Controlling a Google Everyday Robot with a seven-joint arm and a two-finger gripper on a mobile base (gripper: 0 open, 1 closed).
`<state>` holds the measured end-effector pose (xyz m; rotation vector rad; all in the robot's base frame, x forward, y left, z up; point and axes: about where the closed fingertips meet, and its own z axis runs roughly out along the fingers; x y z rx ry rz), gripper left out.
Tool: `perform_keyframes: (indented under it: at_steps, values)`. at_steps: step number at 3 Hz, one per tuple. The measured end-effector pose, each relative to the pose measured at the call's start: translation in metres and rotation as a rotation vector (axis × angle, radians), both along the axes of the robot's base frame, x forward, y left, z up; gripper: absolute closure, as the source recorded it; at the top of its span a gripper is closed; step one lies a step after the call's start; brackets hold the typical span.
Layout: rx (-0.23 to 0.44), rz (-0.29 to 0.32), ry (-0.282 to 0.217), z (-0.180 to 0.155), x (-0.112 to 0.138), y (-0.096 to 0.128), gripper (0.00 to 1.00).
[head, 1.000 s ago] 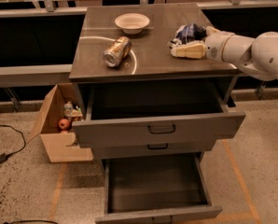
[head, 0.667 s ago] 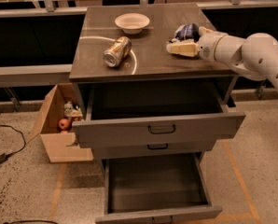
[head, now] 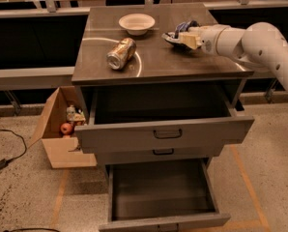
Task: Place blue chip bag into paper bowl
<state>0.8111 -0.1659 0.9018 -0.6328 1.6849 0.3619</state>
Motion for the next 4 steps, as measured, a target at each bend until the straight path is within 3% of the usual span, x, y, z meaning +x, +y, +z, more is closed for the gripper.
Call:
perform_keyframes:
  at_steps: [1,2,3,4]
  values:
    - [-0.050,0.022,0.005,0.006,0.017,0.007,0.88]
    - [-0.083,0.044,-0.020,0.020,0.035,0.014,1.00]
    - [-0.115,0.076,-0.081,0.040,0.053,0.027,1.00]
    - [-0.149,0.098,-0.176,0.072,0.066,0.040,1.00]
